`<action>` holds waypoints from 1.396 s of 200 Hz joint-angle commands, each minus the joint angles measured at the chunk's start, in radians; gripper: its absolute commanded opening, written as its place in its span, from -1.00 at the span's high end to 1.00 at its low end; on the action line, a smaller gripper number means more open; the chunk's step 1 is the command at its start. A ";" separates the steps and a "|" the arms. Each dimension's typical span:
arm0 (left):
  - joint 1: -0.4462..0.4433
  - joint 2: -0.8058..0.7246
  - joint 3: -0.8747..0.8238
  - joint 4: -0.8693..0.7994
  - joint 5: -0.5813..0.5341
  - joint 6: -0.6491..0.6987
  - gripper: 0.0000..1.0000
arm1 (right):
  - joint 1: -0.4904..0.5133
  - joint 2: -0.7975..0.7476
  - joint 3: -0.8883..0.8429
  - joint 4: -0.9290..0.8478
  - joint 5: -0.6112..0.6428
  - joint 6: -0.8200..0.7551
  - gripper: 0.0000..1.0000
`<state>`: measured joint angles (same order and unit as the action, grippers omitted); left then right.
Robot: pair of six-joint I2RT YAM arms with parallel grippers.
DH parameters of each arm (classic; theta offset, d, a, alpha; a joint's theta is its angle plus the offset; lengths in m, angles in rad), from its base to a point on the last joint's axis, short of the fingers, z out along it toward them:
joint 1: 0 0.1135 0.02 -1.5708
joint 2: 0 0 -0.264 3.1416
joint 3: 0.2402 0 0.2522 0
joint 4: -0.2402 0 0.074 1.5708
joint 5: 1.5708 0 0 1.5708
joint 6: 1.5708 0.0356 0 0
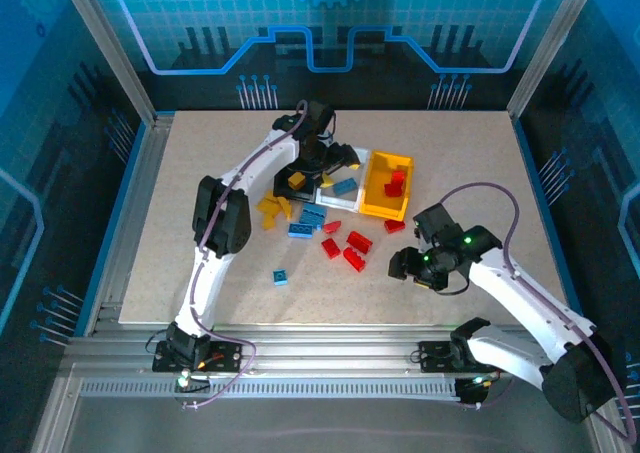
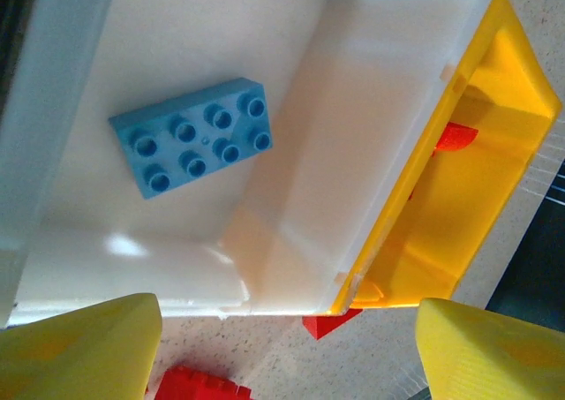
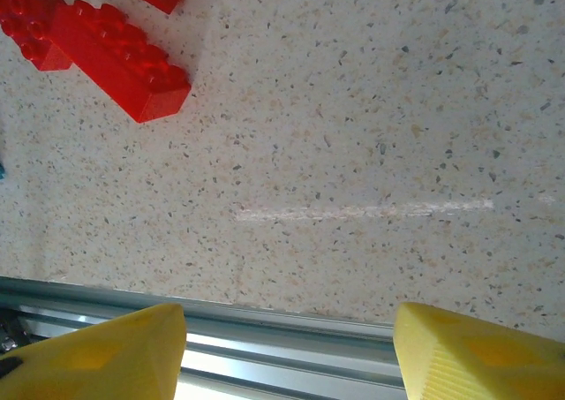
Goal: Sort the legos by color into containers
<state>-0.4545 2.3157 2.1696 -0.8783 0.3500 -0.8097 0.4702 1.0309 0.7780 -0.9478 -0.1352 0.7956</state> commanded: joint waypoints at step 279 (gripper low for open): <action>0.009 -1.102 -1.291 -0.109 -0.221 0.182 -0.98 | 0.237 0.828 0.500 0.061 0.040 -0.314 -0.05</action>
<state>-0.4534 1.2530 0.8986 -0.9642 0.1448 -0.6037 0.6933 1.8282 1.2572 -0.8890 -0.0925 0.4953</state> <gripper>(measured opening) 0.989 0.539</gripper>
